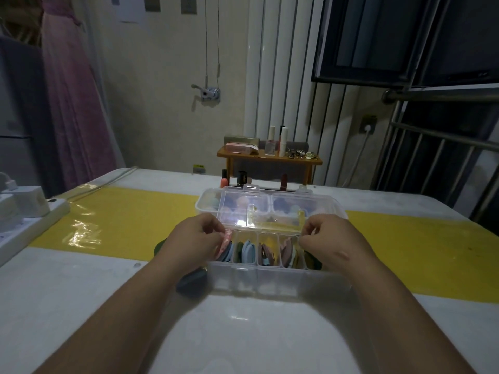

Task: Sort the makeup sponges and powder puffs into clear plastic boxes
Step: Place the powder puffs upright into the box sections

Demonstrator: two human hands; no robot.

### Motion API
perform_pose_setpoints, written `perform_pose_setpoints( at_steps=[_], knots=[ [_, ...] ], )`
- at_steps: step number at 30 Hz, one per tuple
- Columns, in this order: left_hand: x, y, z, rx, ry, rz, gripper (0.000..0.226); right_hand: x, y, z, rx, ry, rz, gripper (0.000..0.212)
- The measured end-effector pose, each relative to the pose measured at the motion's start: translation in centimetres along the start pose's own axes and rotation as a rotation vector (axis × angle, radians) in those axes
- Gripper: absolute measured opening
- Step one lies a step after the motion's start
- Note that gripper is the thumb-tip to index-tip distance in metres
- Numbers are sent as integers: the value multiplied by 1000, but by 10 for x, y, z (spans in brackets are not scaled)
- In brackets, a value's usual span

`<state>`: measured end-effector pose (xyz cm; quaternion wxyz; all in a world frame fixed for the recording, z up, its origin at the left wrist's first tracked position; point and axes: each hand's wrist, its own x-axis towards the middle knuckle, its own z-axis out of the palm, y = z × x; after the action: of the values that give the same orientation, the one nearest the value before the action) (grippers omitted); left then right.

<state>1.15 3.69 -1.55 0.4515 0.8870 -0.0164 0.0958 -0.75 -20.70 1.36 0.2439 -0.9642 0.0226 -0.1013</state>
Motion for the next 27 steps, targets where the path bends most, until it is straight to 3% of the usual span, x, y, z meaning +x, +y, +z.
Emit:
perform_pose_setpoints(
  at_steps=[6, 14, 23, 27],
  knots=[
    [1, -1, 0, 3, -4, 10, 12, 1, 0, 1, 14, -1, -6, 6],
    [0, -1, -1, -2, -5, 17, 12, 0, 2, -6, 118, 232, 2, 8],
    [0, 0, 0, -10, -7, 8, 12, -4, -6, -5, -179, 23, -10, 8],
    [1, -1, 0, -2, -7, 5, 13, -1, -5, -1, -129, -30, -8, 11]
  ],
)
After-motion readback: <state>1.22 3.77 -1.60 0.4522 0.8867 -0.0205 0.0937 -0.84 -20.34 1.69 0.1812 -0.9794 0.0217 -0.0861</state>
